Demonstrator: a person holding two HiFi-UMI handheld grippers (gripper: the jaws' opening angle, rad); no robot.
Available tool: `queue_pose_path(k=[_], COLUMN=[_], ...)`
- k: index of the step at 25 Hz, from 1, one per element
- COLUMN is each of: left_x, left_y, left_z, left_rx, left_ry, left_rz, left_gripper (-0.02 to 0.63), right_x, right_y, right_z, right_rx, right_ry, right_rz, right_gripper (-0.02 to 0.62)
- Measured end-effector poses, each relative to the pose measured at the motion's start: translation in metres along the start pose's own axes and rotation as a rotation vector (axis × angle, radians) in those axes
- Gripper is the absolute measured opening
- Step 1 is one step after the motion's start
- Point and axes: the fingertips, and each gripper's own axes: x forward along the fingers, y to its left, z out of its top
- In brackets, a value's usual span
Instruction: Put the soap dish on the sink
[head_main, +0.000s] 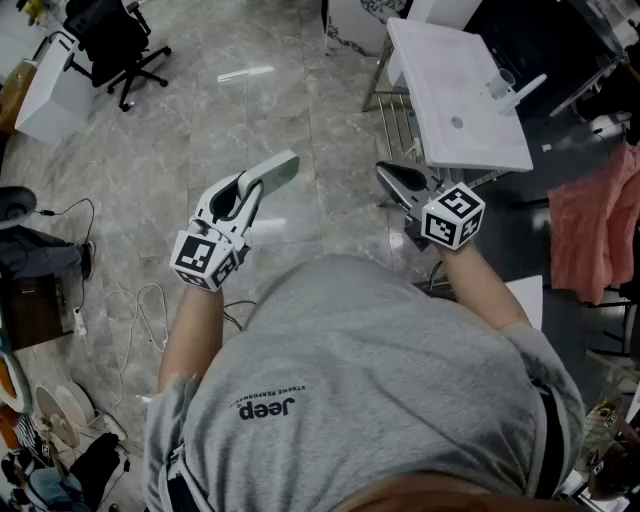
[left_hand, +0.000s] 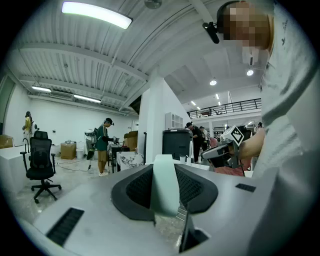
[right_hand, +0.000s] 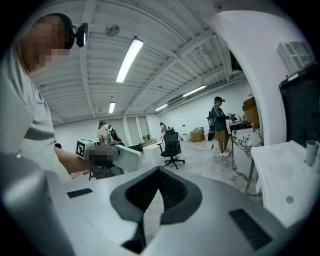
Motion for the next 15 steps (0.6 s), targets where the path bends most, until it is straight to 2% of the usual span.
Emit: queue_pose_path(k=[15], left_x=[0.016], left_y=[-0.011], left_z=[0.001], left_rx=[-0.026], left_ry=[0.005], left_rz=[-0.012], left_gripper=[0.106], right_x=[-0.006], right_y=[-0.016], right_z=[0.007], right_rx=[-0.018], right_ry=[-0.012], right_rz=[0.009], right_gripper=[0.051])
